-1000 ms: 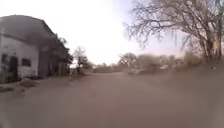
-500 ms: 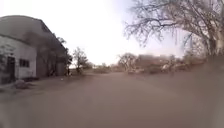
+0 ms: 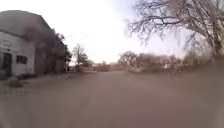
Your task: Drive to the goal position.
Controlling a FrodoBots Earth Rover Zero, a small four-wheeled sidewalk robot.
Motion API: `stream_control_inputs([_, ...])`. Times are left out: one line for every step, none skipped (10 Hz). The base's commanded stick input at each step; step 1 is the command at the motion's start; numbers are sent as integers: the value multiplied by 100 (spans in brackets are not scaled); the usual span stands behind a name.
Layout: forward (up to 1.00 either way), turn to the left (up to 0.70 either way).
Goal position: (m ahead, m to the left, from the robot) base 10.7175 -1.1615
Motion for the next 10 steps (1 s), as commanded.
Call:
stream_control_inputs([70,0])
stream_control_inputs([70,0])
stream_control_inputs([70,0])
stream_control_inputs([70,0])
stream_control_inputs([70,0])
stream_control_inputs([70,0])
stream_control_inputs([70,0])
stream_control_inputs([70,0])
stream_control_inputs([70,0])
stream_control_inputs([70,0])
